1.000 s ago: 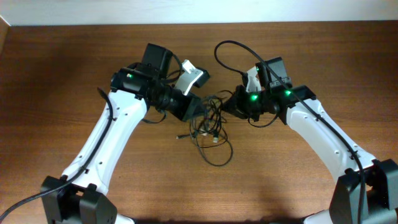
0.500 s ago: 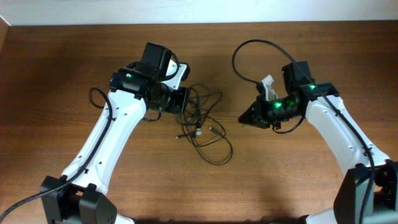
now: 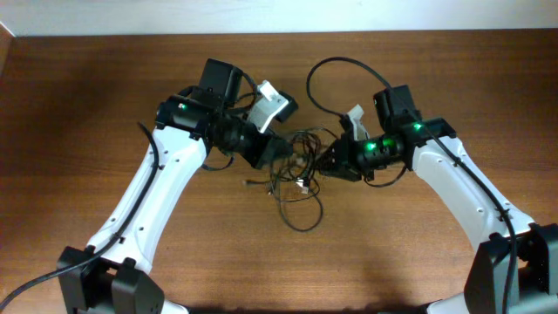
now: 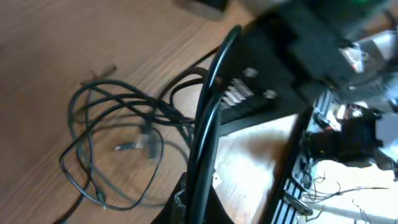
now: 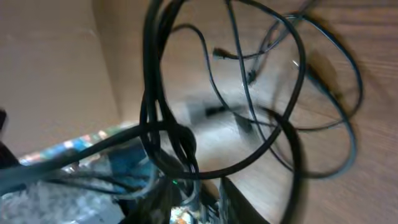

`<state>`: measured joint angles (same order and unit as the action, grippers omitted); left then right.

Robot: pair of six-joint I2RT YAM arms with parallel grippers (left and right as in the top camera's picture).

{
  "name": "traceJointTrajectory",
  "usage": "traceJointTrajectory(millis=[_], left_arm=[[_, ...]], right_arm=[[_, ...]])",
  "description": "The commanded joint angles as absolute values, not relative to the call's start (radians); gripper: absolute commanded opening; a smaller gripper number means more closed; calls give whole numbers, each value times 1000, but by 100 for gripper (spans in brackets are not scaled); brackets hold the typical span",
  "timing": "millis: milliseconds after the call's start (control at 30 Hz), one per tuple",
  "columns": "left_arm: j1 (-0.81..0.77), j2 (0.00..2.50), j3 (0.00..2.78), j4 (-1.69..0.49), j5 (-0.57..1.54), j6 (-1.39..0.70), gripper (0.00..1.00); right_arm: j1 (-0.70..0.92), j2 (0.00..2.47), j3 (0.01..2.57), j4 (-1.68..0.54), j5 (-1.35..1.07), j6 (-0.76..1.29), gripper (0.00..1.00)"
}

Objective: Untangle cables

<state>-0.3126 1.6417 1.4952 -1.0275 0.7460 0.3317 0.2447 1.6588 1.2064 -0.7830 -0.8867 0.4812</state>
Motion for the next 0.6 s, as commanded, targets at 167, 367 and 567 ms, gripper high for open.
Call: traceJointTrajectory(millis=[167,367,567], left_arm=[[-359,1621,1506,-1018,815,417,0],[-367,1621,1506,-960,763,258,0],[-366,1621,1506,-882,811,202,0]], right_arm=[[243,1634,1207,-745,-958,700,95],[244,1634,1207,-752,-899,700,96],[303,1672,1198,-673,-765,767,96]])
